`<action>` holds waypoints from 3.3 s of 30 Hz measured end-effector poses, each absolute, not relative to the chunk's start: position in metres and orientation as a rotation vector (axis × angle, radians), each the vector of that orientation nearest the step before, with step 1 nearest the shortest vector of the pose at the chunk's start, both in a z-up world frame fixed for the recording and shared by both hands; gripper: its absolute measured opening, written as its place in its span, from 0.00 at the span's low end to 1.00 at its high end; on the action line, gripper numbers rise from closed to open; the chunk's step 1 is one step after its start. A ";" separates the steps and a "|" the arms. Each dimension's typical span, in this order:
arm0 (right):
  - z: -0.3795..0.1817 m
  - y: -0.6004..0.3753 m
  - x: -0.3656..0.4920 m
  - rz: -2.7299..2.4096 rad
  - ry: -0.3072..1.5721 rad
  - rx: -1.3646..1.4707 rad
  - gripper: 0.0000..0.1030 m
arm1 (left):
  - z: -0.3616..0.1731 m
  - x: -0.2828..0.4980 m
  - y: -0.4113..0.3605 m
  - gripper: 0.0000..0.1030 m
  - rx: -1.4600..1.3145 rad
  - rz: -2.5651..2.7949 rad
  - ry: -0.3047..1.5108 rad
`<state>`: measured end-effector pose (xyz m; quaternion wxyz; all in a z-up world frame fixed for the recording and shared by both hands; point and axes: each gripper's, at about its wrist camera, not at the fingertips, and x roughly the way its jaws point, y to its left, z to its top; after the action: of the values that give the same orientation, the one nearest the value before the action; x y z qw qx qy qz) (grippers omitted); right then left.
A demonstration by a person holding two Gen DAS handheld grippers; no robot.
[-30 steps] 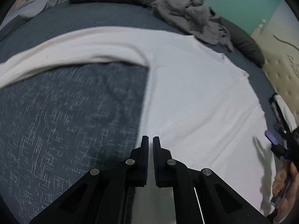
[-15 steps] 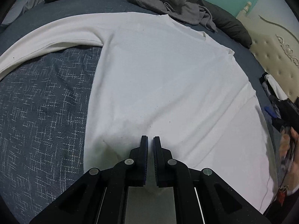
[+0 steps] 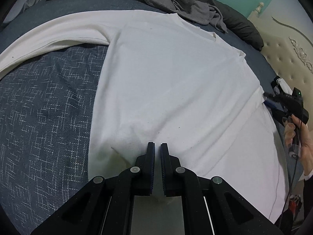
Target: Fold clothes
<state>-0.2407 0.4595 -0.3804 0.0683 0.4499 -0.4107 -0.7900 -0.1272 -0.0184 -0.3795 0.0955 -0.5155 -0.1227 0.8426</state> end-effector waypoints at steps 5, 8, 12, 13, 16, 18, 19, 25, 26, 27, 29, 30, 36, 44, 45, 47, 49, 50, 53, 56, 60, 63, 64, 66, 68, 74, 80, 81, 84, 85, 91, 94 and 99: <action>-0.366 0.477 -0.230 -2.444 -1.234 1.314 0.02 | -0.377 -0.115 -0.028 0.06 -1.533 2.498 -0.353; -0.364 0.481 -0.230 -2.463 -1.220 1.335 0.02 | -0.376 -0.112 -0.030 0.06 -1.538 2.498 -0.347; -0.370 0.483 -0.230 -2.462 -1.218 1.381 0.02 | -0.374 -0.108 -0.032 0.06 -1.545 2.494 -0.343; -0.372 0.483 -0.230 -2.462 -1.220 1.392 0.02 | -0.373 -0.107 -0.032 0.06 -1.544 2.498 -0.345; -0.373 0.484 -0.230 -2.467 -1.207 1.409 0.02 | -0.369 -0.110 -0.032 0.06 -1.535 2.513 -0.359; -0.374 0.485 -0.229 -2.468 -1.195 1.420 0.02 | -0.366 -0.115 -0.032 0.06 -1.523 2.527 -0.370; -0.374 0.486 -0.229 -2.466 -1.186 1.425 0.02 | -0.365 -0.117 -0.031 0.07 -1.519 2.531 -0.376; -0.355 0.487 -0.230 -2.524 -0.998 1.494 0.05 | -0.363 -0.135 -0.028 0.11 -1.503 2.541 -0.405; -0.349 0.488 -0.231 -2.542 -0.966 1.501 0.07 | -0.363 -0.138 -0.027 0.11 -1.501 2.542 -0.409; -0.342 0.492 -0.235 -2.558 -0.948 1.490 0.14 | -0.362 -0.141 -0.025 0.11 -1.495 2.547 -0.409; -0.328 0.498 -0.242 -2.585 -0.916 1.466 0.36 | -0.360 -0.147 -0.023 0.12 -1.480 2.557 -0.407; -0.322 0.500 -0.250 -2.585 -0.907 1.449 0.42 | -0.360 -0.150 -0.021 0.12 -1.476 2.560 -0.403; -0.306 0.476 -0.330 -2.525 -0.677 1.494 0.43 | -0.366 -0.155 -0.018 0.12 -1.483 2.570 -0.377; -0.315 0.432 -0.406 -2.528 -0.521 1.604 0.52 | -0.372 -0.163 -0.015 0.12 -1.481 2.593 -0.321; -0.318 0.427 -0.414 -2.526 -0.497 1.625 0.53 | -0.372 -0.164 -0.014 0.12 -1.476 2.597 -0.315; -0.325 0.421 -0.427 -2.533 -0.440 1.680 0.52 | -0.372 -0.166 -0.013 0.12 -1.471 2.598 -0.298; -0.333 0.417 -0.438 -2.533 -0.417 1.718 0.42 | -0.374 -0.168 -0.013 0.12 -1.475 2.590 -0.285; -0.337 0.415 -0.442 -2.536 -0.409 1.731 0.32 | -0.375 -0.168 -0.014 0.12 -1.478 2.585 -0.284; -0.341 0.413 -0.453 -2.567 -0.376 1.747 0.09 | -0.376 -0.168 -0.015 0.12 -1.478 2.577 -0.279; -0.345 0.411 -0.461 -2.575 -0.358 1.756 0.05 | -0.377 -0.168 -0.014 0.12 -1.482 2.571 -0.260; -0.348 0.414 -0.472 -2.613 -0.357 1.795 0.05 | -0.379 -0.168 -0.011 0.12 -1.475 2.572 -0.223; -0.351 0.420 -0.475 -2.629 -0.433 1.804 0.05 | -0.379 -0.165 -0.013 0.12 -1.468 2.567 -0.227; -0.351 0.423 -0.475 -2.629 -0.466 1.797 0.05 | -0.380 -0.165 -0.014 0.12 -1.468 2.565 -0.230; -0.353 0.428 -0.474 -2.625 -0.540 1.791 0.05 | -0.380 -0.165 -0.014 0.12 -1.469 2.564 -0.235; -0.350 0.436 -0.471 -2.633 -0.603 1.773 0.07 | -0.380 -0.166 -0.012 0.12 -1.470 2.567 -0.231; -0.320 0.458 -0.463 -2.703 -0.604 1.652 0.10 | -0.380 -0.166 -0.012 0.12 -1.476 2.568 -0.243; -0.323 0.456 -0.451 -2.600 -0.483 1.599 0.34 | -0.380 -0.166 -0.011 0.14 -1.482 2.569 -0.250; -0.327 0.456 -0.449 -2.584 -0.479 1.597 0.34 | -0.380 -0.165 -0.011 0.15 -1.482 2.568 -0.253; -0.339 0.457 -0.442 -2.572 -0.496 1.585 0.34 | -0.381 -0.166 -0.010 0.16 -1.480 2.568 -0.254; -0.343 0.457 -0.441 -2.569 -0.501 1.581 0.34 | -0.381 -0.166 -0.011 0.16 -1.480 2.568 -0.255; -0.358 0.446 -0.450 -2.552 -0.501 1.543 0.34 | -0.381 -0.166 -0.012 0.17 -1.480 2.567 -0.252; -0.359 0.435 -0.459 -2.550 -0.469 1.518 0.14 | -0.381 -0.163 -0.013 0.17 -1.481 2.566 -0.249; -0.365 0.421 -0.472 -2.564 -0.383 1.538 0.09 | -0.381 -0.161 -0.015 0.17 -1.481 2.561 -0.252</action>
<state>-0.4717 0.4205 -0.3646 0.0636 0.5092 -0.1267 -0.8489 -0.1606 -0.0150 -0.3806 0.0861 -0.4971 -0.0847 0.8593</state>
